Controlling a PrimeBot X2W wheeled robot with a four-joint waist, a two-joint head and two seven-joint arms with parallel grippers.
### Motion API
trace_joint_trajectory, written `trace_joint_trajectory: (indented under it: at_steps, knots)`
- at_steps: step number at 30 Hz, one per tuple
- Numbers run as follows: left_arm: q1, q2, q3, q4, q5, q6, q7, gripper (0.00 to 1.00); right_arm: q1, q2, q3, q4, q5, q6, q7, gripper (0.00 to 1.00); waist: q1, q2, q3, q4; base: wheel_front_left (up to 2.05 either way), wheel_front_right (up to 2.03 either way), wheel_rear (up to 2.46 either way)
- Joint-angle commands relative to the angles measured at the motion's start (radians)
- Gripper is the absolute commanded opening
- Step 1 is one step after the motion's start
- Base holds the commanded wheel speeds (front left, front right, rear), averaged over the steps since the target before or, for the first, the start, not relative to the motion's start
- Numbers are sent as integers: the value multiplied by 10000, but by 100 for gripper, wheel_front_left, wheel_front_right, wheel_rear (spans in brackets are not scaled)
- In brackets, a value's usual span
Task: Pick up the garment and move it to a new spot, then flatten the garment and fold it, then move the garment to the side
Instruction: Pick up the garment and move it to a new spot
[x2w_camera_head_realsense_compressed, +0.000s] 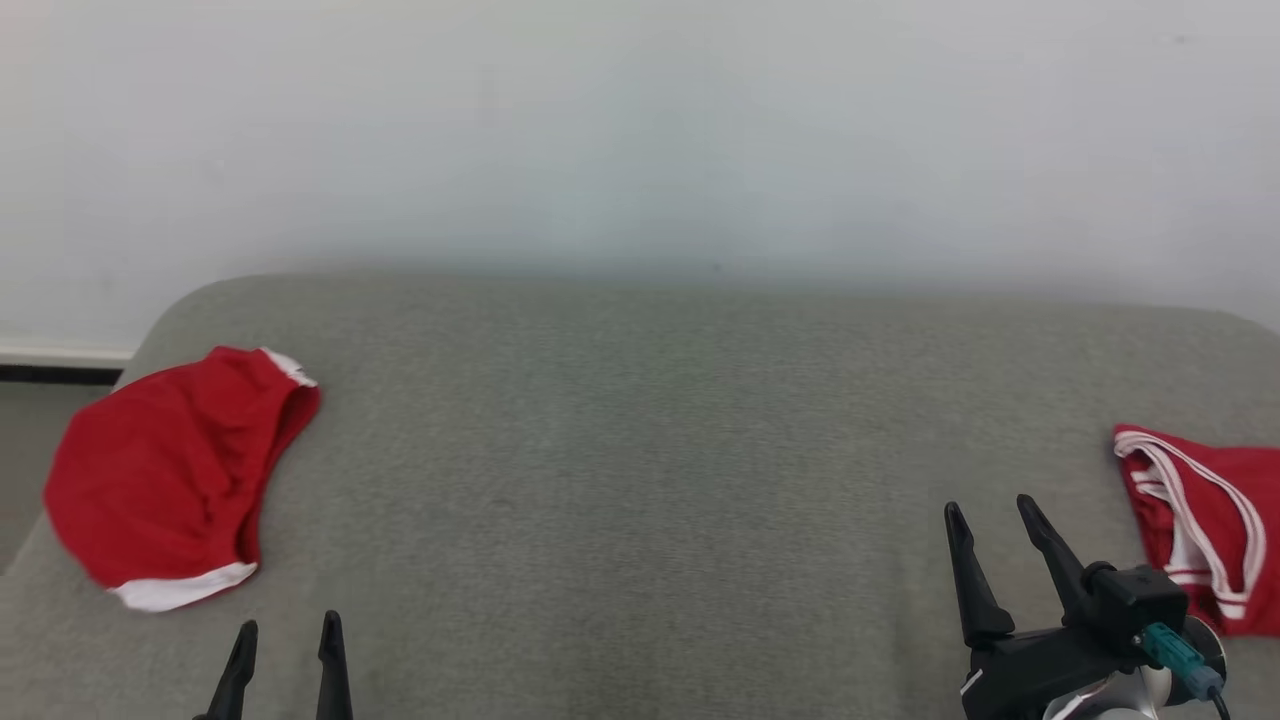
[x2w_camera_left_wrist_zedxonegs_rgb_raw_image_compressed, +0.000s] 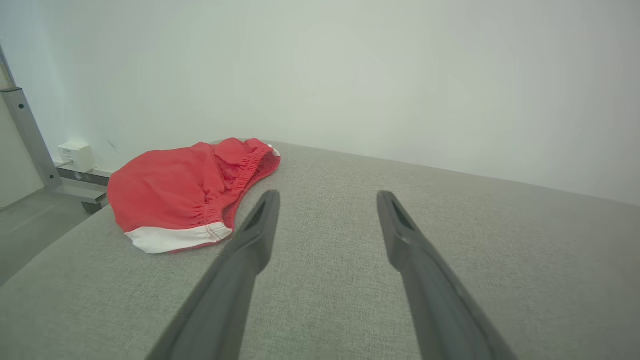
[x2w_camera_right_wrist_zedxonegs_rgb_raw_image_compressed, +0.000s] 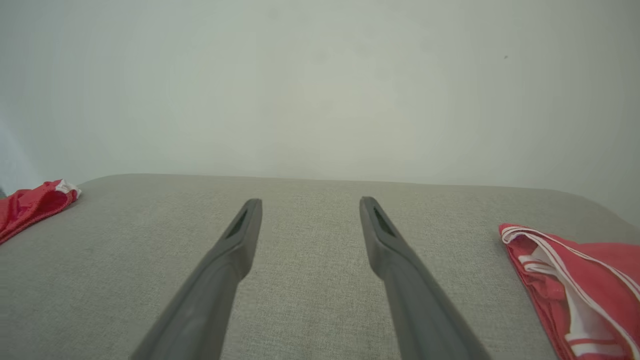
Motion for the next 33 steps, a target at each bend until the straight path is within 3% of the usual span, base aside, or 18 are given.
trace_joint_trajectory:
  at_steps: [1, 17, 23, 33]
  knots:
    - [109, 24, 119, 14, 137, -102, -2, 100, 45, 65, -9, 10, 69, -22, -36, 100, 0, 0, -55, 971, 0, 0, 0]
    - [501, 51, 848, -98, 308, -287, -2, 100, 129, 213, 260, 57, 145, -22, -34, 100, 0, 0, -37, 3356, 0, 0, 0]
    - [643, 29, 986, -159, 275, -271, -1, 100, 196, 295, 271, 34, 88, -22, -35, 100, 0, 0, -23, 3732, 0, 0, 0]
    - [705, 9, 1082, -186, 169, -235, -2, 100, 226, 319, 340, 81, 106, -22, -35, 100, 0, 0, -21, 3780, 0, 0, 0]
